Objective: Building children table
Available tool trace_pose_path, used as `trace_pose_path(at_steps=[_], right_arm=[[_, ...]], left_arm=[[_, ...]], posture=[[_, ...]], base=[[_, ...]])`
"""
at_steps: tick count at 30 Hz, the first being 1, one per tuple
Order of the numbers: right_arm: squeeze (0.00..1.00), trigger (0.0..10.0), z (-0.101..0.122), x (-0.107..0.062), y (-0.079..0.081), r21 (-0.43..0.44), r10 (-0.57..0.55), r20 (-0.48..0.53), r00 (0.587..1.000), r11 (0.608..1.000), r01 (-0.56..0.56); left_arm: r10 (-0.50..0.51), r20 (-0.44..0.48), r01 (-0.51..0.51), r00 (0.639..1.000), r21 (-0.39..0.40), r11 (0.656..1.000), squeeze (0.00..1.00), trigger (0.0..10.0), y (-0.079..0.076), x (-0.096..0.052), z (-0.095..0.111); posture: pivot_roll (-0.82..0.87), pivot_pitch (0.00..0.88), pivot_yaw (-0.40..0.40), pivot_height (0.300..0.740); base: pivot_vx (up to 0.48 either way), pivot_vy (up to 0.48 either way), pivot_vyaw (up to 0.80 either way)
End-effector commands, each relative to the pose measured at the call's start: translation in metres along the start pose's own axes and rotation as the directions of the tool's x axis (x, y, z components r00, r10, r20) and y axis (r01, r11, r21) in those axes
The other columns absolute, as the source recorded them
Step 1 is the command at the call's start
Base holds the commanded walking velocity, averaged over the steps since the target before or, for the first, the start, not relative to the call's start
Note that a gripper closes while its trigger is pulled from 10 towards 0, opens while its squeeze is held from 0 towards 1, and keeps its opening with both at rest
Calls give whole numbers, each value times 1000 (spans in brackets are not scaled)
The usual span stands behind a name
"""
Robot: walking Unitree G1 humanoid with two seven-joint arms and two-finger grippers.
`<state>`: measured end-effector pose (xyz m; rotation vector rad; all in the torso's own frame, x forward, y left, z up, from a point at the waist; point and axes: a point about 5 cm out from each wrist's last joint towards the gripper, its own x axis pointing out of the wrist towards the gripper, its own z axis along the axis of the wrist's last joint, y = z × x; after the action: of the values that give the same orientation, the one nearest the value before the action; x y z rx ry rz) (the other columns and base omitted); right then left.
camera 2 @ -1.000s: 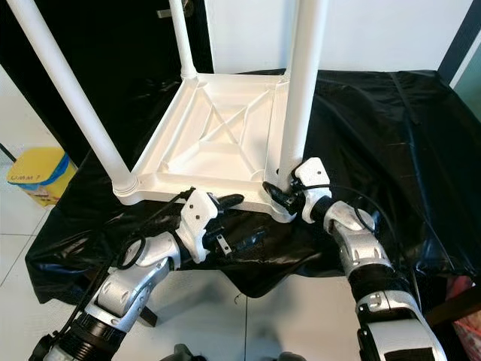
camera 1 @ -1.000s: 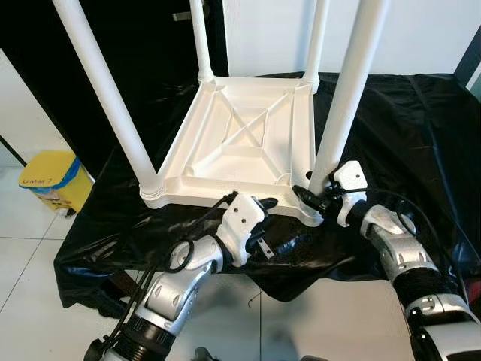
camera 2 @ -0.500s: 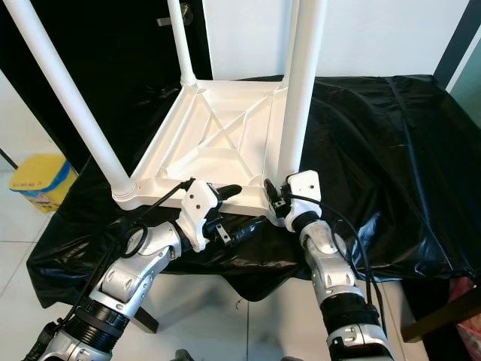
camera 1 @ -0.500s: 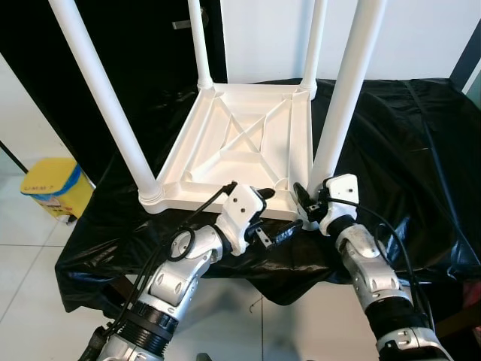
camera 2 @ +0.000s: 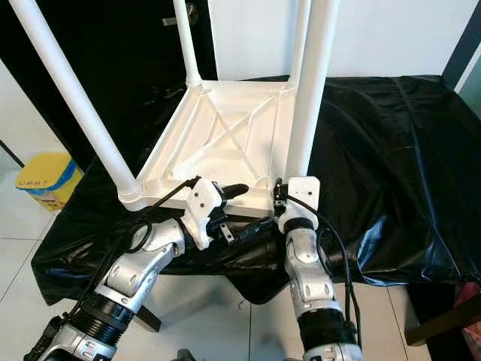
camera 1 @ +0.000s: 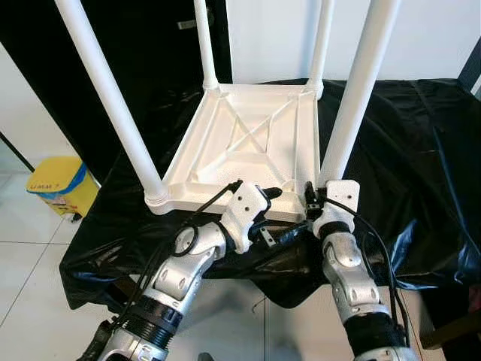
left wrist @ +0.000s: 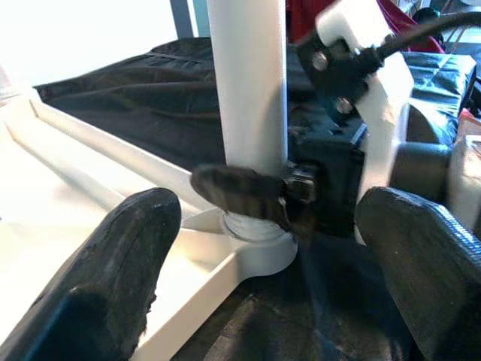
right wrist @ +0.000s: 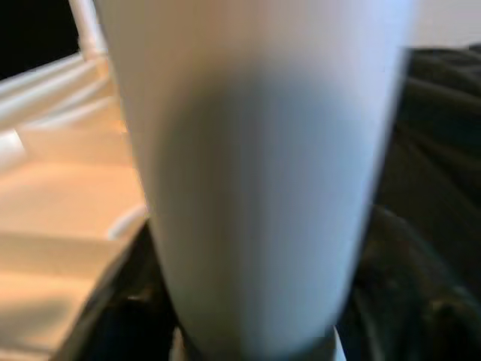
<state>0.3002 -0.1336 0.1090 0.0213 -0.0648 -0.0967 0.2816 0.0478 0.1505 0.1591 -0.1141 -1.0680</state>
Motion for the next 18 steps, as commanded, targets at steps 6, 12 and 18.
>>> trace_pose_path(at_steps=[6, 12, 18], right_arm=[[1000, 10000, 9, -1, -14, 4, 55, 43, 998, 998, -55], [0, 10000, 20, 4, -25, -15, 347, 72, 935, 938, -347], [0, 10000, 22, 11, -25, -67, 512, 43, 858, 858, -509]], left_arm=[[-3, 4, 3, 1000, 11, 1000, 0, 10000, 3, -1, 1], [-3, 7, 3, 1000, 22, 1000, 0, 10000, 6, -1, 1], [-11, 5, 11, 1000, 25, 1000, 0, 10000, 6, -1, 1]], posture=[[-185, 0, 59, 740], [-181, 0, 52, 740], [-177, 0, 53, 740]], base=[[0, 0, 0], [0, 0, 0], [0, 0, 0]])
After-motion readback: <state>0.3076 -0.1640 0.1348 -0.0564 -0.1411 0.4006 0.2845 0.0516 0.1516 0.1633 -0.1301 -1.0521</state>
